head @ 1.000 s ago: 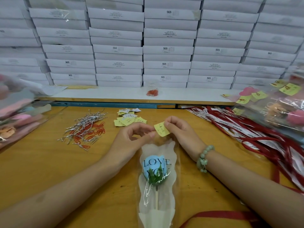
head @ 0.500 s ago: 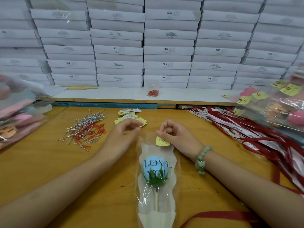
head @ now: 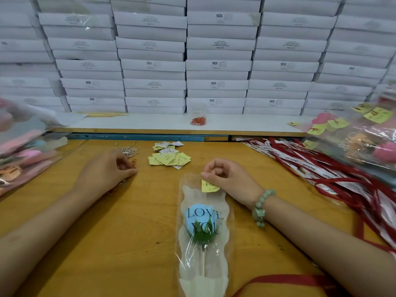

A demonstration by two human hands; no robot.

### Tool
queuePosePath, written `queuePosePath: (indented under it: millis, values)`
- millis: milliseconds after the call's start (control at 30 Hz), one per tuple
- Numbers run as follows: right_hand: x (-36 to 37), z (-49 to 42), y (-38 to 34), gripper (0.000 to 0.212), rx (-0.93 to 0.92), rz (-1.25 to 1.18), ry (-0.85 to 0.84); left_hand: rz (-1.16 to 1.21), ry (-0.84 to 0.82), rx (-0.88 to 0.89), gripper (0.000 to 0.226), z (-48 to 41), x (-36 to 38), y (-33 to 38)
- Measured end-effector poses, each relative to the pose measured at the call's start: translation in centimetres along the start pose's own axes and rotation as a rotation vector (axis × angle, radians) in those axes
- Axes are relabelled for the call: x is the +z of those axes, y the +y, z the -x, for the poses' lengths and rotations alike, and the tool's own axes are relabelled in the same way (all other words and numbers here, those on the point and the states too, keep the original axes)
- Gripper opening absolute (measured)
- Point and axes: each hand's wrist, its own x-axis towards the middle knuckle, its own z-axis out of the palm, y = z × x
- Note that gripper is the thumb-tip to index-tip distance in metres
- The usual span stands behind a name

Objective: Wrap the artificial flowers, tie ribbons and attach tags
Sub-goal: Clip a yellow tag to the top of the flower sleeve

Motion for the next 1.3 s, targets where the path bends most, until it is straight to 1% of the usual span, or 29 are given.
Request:
queuePosePath:
  millis: [133, 200, 267, 500, 667, 833, 933, 1000, 1067, 1133, 1200, 1300]
  values:
    - [0.0, 0.0, 0.0, 0.007, 0.0, 0.007, -0.004, -0.059, 0.018, 0.026, 0.012, -0.2, 0.3, -0.2]
    - [0.0, 0.0, -0.1, 0.007, 0.0, 0.011, -0.005, -0.049, 0.043, 0.037, 0.009, -0.2, 0.4, -0.3]
    - [0.0, 0.0, -0.1, 0.007, 0.003, 0.011, -0.005, -0.015, 0.069, 0.044, 0.007, -0.2, 0.4, -0.3]
    - [0.0, 0.0, 0.1, 0.008, 0.011, 0.016, -0.005, 0.138, 0.166, 0.079, 0.012, -0.1, 0.0, -0.4]
    - [0.0, 0.0, 0.1, 0.007, 0.013, 0.005, -0.007, 0.241, 0.196, 0.058, 0.01, 0.0, 0.1, -0.3]
    - [0.0, 0.0, 0.0, 0.007, 0.017, 0.004, -0.003, 0.17, 0.227, 0.103, 0.005, -0.1, 0.0, -0.1]
    - [0.0, 0.1, 0.0, 0.007, 0.018, 0.002, -0.005, 0.097, 0.242, 0.114, 0.014, -0.1, 0.3, -0.3]
    - [0.0, 0.1, 0.0, 0.007, 0.021, 0.007, -0.007, 0.009, 0.26, 0.141, 0.015, -0.2, 0.0, -0.5]
    - [0.0, 0.1, 0.0, 0.007, 0.022, 0.01, -0.01, -0.132, 0.252, 0.19, 0.013, -0.4, -0.4, -0.7]
    - [0.0, 0.1, 0.0, 0.008, 0.022, 0.015, -0.012, -0.199, 0.247, 0.215, 0.009, -0.6, -0.8, -0.7]
    - [0.0, 0.1, 0.0, 0.011, 0.021, 0.017, -0.015, -0.171, 0.268, 0.202, 0.007, -0.6, -0.8, -0.7]
    - [0.0, 0.1, -0.1, 0.01, 0.02, 0.02, -0.021, -0.01, 0.266, 0.119, 0.008, -0.8, -0.1, -0.6]
